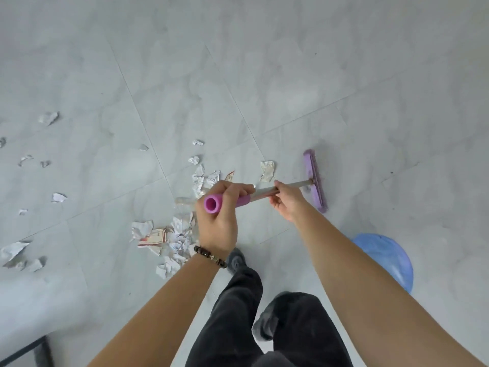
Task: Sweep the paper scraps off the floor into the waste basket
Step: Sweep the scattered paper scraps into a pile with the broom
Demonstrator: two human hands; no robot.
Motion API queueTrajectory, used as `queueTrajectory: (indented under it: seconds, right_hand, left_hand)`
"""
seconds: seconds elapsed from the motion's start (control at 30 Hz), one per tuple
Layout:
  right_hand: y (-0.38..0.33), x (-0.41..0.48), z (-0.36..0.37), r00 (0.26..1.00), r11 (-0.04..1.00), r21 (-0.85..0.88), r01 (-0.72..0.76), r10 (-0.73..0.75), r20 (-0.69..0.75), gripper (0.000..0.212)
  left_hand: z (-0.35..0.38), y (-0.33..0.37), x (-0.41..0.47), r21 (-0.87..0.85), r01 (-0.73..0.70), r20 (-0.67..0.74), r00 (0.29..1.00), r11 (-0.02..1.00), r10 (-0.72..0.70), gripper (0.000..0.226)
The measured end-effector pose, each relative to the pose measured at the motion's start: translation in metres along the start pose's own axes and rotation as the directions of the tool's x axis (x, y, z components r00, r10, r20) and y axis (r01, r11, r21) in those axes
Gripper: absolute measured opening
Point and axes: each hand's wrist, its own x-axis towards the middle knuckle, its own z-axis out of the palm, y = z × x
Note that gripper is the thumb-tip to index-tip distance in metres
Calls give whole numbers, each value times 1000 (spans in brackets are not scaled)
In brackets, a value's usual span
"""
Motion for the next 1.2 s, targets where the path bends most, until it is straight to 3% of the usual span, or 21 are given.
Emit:
queueTrajectory:
  seconds: [0.1, 0.2, 0.3, 0.47, 0.6, 0.9, 1.07, 1.2]
  right_hand:
    - [22, 8, 50, 999, 994, -104, -37, 40, 23, 20]
    - [47, -17, 103, 986, 978, -195, -78, 105, 130, 23]
    - [52, -55, 144, 953, 960, -254, -122, 184, 239, 18]
    - [24, -107, 179, 898, 944, -313, -103, 224, 378, 16]
    - [-12, -122, 178, 867, 938, -342, -61, 220, 447, 17]
    - [-104, -74, 162, 830, 847, -528, 63, 250, 499, 22]
    - [-141, -34, 174, 829, 730, -662, 170, 258, 496, 26]
    - [-130, 0, 201, 841, 626, -753, 200, 285, 460, 20]
  left_hand:
    - [-25, 2, 10, -49, 34, -209, 977, 998, -43, 28]
    - [-61, 23, 18, -122, 7, -457, 887, 992, -62, 40]
    - [-83, 62, 23, -108, -69, -556, 831, 992, -3, 49]
    - [-76, 126, 36, -118, -218, -607, 788, 969, 104, 46]
    - [-52, 156, 49, -131, -258, -608, 783, 957, 128, 43]
    - [-5, 147, 67, -156, -341, -723, 678, 927, 128, 33]
    - [23, 114, 80, -107, -296, -729, 673, 949, 128, 27]
    - [23, 84, 91, -99, -189, -795, 605, 977, 37, 30]
